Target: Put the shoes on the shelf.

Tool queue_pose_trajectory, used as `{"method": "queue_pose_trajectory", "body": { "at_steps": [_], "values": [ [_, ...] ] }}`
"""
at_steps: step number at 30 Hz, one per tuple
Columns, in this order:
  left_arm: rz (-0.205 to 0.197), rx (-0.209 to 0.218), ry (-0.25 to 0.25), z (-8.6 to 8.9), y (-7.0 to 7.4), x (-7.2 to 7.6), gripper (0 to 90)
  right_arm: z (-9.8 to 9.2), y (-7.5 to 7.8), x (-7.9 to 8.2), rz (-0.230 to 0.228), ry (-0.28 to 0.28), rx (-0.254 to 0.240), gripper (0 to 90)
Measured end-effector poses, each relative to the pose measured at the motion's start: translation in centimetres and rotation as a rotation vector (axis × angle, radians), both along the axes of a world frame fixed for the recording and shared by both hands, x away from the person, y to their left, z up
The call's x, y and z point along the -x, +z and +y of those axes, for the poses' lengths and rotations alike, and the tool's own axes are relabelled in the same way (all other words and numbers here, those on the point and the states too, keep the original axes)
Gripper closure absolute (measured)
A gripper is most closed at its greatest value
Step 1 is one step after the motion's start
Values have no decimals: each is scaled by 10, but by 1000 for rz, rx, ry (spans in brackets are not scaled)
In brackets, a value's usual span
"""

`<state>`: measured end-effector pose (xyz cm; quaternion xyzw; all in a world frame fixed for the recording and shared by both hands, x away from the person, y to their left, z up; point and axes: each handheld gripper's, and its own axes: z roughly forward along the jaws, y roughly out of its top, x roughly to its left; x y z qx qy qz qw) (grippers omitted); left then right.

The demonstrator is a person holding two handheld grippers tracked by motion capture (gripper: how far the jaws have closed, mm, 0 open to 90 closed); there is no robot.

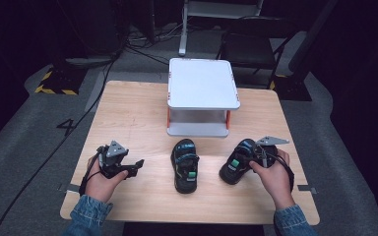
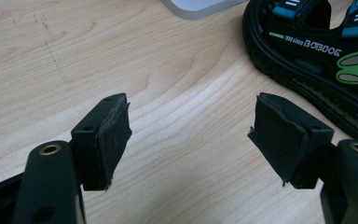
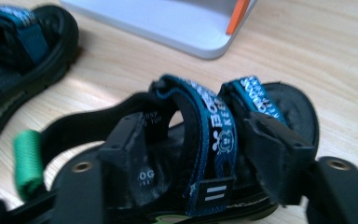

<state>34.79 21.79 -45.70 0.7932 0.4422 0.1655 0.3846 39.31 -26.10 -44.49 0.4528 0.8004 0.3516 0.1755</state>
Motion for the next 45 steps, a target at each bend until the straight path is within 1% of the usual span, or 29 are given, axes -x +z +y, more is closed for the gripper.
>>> {"method": "queue_pose_trajectory", "body": {
  "at_steps": [1,3,5,8,9,10,12,14,17,21,22,23,27,28,29,32,33,34,35,36,37,38,39,40,41,42,43,44,45],
  "values": [
    [-1,5,8,1,0,1,278,1,-4,-2,15,13,-1,529],
    [-2,9,14,1,0,2,278,1,-5,-3,22,27,-3,546],
    [2,9,15,4,0,3,278,0,-6,-5,16,24,-8,637],
    [-2,4,19,5,0,4,278,-3,-4,-6,9,31,-27,662],
    [2,8,26,6,-1,5,278,-3,-2,-8,-11,54,-63,668],
    [2,8,26,6,-1,5,278,-3,-2,-8,-11,54,-63,668],
    [-1,4,30,9,-1,7,278,-1,2,-8,-20,84,-76,670],
    [3,4,38,11,-2,10,278,4,6,-8,-26,132,-61,671],
    [5,2,58,16,-3,16,278,19,13,-10,-66,235,-89,671],
    [10,1,73,22,-3,23,278,39,17,-9,-81,348,-111,671],
    [10,1,73,22,-3,23,278,39,17,-9,-81,348,-111,671],
    [7,-4,83,25,-3,26,278,52,15,-10,-78,412,-131,671],
    [10,0,95,28,-4,30,279,70,10,-10,-53,506,-175,671],
    [10,0,95,28,-4,30,279,70,10,-10,-53,506,-175,671],
    [7,-1,100,29,-4,31,279,77,4,-10,-38,551,-198,670],
    [8,-1,100,29,-4,31,279,80,-2,-11,-34,571,-215,669],
    [9,-2,96,28,-4,31,279,79,-12,-14,-44,579,-221,669],
    [9,-2,92,28,-5,30,279,79,-12,-14,-44,579,-221,669],
    [11,-3,89,27,-5,29,279,77,-14,-15,-52,575,-211,669],
    [12,-3,86,25,-5,28,279,73,-17,-15,-61,564,-161,666],
    [12,-3,86,25,-5,28,279,73,-17,-15,-61,564,-161,666],
    [16,-5,78,23,-5,27,279,72,-17,-14,-75,550,-138,654],
    [14,-3,71,20,-5,25,278,73,-17,-11,-76,543,-127,590],
    [14,-3,71,20,-5,25,278,73,-17,-11,-76,543,-127,590],
    [15,-6,59,18,-6,22,278,75,-14,-7,-81,534,-114,492],
    [15,-6,59,18,-6,22,278,75,-12,-5,-90,523,-101,460],
    [13,-10,55,17,-6,21,278,75,-12,-5,-90,523,-101,460],
    [19,-6,49,15,-6,19,278,76,-8,-2,-103,495,-85,424],
    [19,-6,49,15,-6,19,279,76,-8,-1,-98,488,-83,424]
  ]
}}
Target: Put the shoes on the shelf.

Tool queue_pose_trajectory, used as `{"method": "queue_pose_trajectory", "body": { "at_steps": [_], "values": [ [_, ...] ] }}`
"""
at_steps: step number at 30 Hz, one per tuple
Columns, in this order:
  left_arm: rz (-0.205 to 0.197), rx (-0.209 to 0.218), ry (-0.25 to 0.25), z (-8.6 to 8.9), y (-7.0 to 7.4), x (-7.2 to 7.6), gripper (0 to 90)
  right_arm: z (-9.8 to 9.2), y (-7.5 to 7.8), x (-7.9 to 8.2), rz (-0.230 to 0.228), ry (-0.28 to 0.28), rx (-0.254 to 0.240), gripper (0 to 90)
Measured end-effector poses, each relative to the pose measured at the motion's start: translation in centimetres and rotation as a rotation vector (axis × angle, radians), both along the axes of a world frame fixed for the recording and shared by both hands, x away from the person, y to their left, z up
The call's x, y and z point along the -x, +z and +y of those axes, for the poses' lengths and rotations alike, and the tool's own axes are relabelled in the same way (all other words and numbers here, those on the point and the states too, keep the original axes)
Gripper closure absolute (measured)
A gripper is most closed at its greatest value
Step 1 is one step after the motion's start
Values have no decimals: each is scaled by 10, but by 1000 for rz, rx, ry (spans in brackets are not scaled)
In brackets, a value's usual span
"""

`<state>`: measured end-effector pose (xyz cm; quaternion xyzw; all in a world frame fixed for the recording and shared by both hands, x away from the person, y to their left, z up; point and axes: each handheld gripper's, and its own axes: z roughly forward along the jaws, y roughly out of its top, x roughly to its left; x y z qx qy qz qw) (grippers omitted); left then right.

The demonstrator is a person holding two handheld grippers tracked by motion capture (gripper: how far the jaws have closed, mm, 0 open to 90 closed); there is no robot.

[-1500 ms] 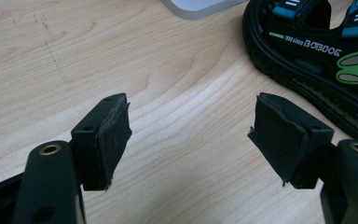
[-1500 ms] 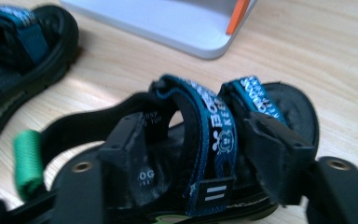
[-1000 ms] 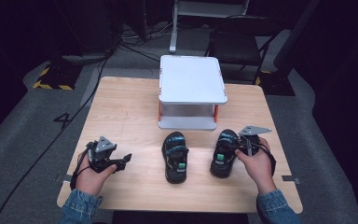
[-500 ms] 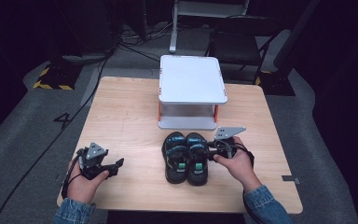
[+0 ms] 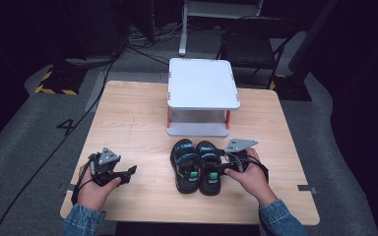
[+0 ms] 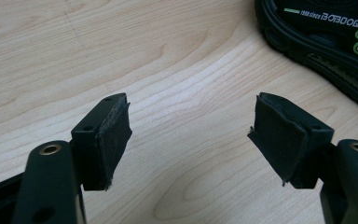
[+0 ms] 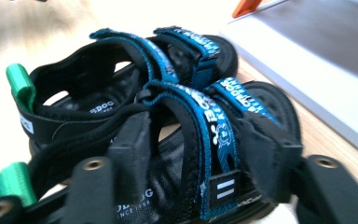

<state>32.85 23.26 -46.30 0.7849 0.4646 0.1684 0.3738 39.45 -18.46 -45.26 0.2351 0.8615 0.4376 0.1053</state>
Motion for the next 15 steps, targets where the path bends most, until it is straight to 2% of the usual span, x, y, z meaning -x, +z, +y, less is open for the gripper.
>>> {"method": "queue_pose_trajectory", "body": {
  "at_steps": [5,6,7,8,9,10,15],
  "values": [
    [6,-7,-11,-5,-3,-2,278,6,-1,-3,-8,-38,13,473],
    [8,-7,-15,-5,-3,-2,278,10,-1,-6,-28,-26,48,595],
    [7,-10,-15,-5,-2,-1,278,12,0,-8,-38,-22,68,653],
    [5,-7,-13,-4,-3,-1,278,12,0,-8,-38,-22,68,653],
    [4,-6,-10,-3,-3,0,278,14,2,-8,-54,-18,83,693],
    [5,-8,-4,-1,-3,0,278,15,5,-9,-102,-31,104,696],
    [11,-9,1,1,-4,0,278,15,2,-12,-132,-68,87,689]
  ]
}}
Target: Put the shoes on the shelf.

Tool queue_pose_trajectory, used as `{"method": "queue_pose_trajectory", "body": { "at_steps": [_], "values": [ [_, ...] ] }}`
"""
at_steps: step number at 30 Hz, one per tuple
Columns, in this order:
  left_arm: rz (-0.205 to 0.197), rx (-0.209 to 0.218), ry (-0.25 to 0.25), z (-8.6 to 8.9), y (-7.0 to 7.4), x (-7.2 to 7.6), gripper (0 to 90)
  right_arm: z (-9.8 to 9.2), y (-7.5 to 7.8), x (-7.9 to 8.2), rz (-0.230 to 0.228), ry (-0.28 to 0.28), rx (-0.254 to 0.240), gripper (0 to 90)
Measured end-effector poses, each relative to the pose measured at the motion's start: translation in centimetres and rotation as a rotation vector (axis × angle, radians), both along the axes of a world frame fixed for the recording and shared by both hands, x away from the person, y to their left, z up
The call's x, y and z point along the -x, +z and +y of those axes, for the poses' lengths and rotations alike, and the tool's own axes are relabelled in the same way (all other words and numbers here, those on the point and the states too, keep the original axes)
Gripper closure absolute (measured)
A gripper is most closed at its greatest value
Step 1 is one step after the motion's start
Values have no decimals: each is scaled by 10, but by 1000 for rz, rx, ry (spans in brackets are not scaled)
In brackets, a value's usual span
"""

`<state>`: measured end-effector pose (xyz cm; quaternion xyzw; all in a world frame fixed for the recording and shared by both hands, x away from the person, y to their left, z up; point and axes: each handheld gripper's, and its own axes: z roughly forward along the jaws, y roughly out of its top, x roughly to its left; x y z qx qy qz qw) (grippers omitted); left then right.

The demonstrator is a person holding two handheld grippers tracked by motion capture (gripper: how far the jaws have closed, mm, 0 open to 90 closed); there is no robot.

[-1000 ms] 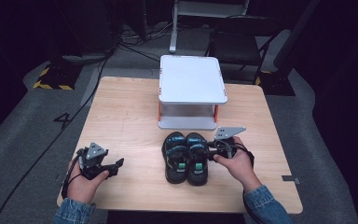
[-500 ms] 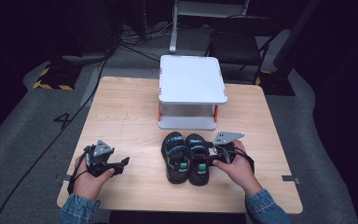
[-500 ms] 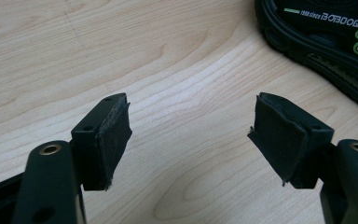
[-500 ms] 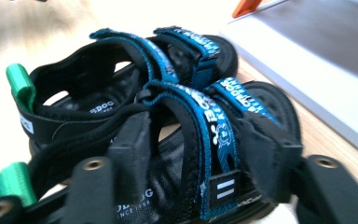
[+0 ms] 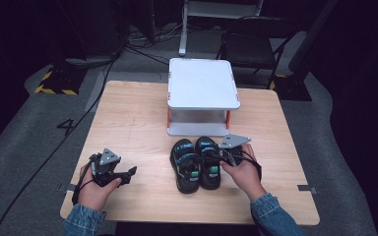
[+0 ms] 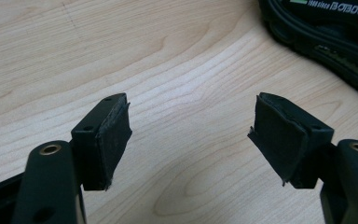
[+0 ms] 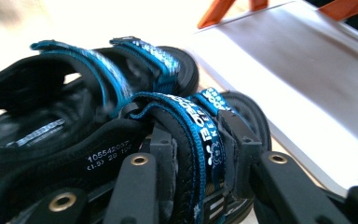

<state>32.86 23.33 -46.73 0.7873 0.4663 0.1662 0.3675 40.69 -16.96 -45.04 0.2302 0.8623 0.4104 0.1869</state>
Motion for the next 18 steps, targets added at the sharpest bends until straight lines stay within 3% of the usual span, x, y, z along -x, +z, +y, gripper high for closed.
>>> {"method": "queue_pose_trajectory", "body": {
  "at_steps": [3,8,9,11,13,16,18],
  "values": [
    [-3,2,-1,-1,0,0,278,3,-4,3,7,13,3,639],
    [-3,2,-10,-4,0,-3,278,-2,2,7,42,18,-7,666],
    [-1,4,-12,-5,0,-4,278,-3,1,6,64,-3,-7,607],
    [-1,2,-13,-6,0,-6,278,-4,0,5,67,-8,-8,603],
    [-4,1,-20,-7,0,-9,278,-4,-2,4,88,-13,-31,528],
    [-5,4,-20,-6,1,-12,278,-4,0,6,83,-23,-30,477],
    [-9,1,-20,-5,2,-14,278,-5,4,9,82,-36,-56,436]
  ]
}}
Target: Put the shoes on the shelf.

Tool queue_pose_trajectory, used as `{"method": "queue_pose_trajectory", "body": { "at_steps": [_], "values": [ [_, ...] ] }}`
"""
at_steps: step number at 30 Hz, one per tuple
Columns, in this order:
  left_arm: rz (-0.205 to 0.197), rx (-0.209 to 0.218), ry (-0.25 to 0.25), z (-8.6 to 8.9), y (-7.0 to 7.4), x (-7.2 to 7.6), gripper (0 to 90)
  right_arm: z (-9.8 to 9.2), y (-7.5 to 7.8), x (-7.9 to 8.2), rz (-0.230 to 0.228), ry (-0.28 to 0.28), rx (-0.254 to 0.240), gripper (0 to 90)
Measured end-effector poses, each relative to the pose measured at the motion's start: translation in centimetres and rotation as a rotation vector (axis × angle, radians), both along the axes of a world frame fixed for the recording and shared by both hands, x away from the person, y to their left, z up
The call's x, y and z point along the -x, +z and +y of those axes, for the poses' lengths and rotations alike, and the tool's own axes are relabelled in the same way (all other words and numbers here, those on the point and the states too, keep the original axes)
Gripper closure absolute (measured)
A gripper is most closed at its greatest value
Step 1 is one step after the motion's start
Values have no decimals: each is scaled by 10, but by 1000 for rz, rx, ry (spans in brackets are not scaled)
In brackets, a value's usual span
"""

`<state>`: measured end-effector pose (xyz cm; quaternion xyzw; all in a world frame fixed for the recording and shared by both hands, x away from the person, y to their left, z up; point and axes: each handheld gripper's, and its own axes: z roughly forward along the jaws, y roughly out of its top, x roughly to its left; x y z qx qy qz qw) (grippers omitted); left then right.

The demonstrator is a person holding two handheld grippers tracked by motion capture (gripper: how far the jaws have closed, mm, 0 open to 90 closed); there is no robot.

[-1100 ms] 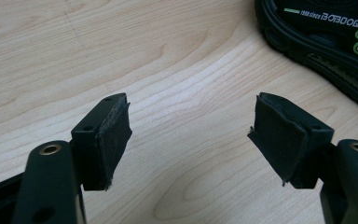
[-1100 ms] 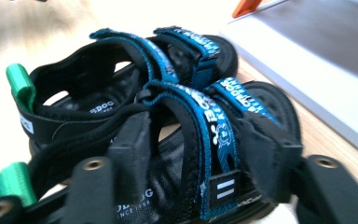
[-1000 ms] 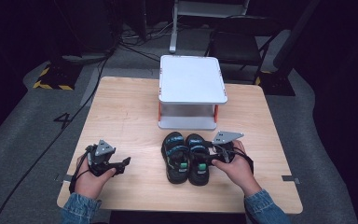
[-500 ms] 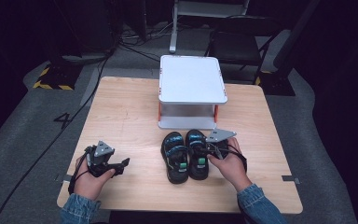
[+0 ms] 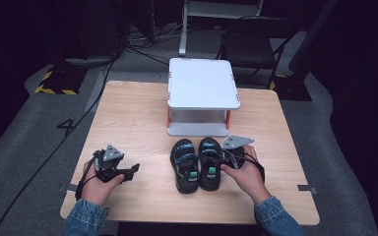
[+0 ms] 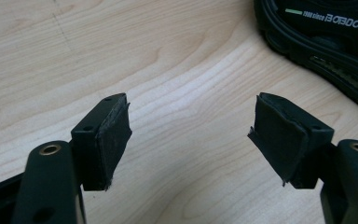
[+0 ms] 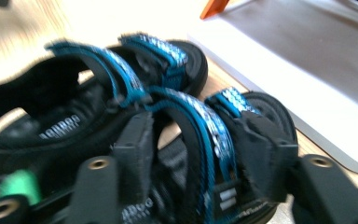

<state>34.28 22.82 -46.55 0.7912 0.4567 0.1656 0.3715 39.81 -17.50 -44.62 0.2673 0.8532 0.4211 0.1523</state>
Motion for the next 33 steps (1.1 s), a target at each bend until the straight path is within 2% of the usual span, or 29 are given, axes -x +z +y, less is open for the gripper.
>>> {"method": "queue_pose_trajectory", "body": {
  "at_steps": [4,5,6,7,10,13,14,16,17,18,21,22,23,24,28,31,33],
  "values": [
    [-7,-12,-16,1,1,-7,277,-3,13,9,0,-39,-25,433],
    [-10,-22,-25,2,1,-9,274,-5,18,14,13,-69,-54,442],
    [-10,-22,-25,2,1,-9,274,-5,18,14,13,-69,-54,442],
    [-15,-17,-27,3,1,-11,274,-5,21,19,41,-105,-89,444],
    [-15,-5,-28,4,2,-12,274,-5,25,23,39,-131,-85,452],
    [-34,-22,-48,5,3,-9,263,0,28,33,35,-177,-92,462],
    [-44,-13,-52,6,2,-7,263,0,28,33,35,-177,-92,462],
    [-36,18,-43,8,0,-2,263,4,27,38,53,-212,-97,461],
    [-36,18,-43,8,0,-2,262,4,27,38,53,-212,-97,461],
    [-39,40,-49,9,1,0,262,6,26,39,54,-220,-100,457],
    [-53,74,-51,11,3,2,260,14,24,43,71,-238,-100,460],
    [-60,92,-51,11,4,1,260,23,22,46,94,-242,-95,451],
    [-60,92,-51,11,4,1,260,23,22,46,94,-242,-95,451],
    [-63,100,-50,10,4,-1,260,31,20,47,142,-254,-91,453],
    [-63,96,-61,9,3,-1,258,41,15,48,147,-259,-88,407],
    [-65,81,-55,8,1,0,258,51,6,47,171,-279,-41,362],
    [-59,78,-55,8,0,2,258,53,5,46,166,-283,-33,358]
  ]
}}
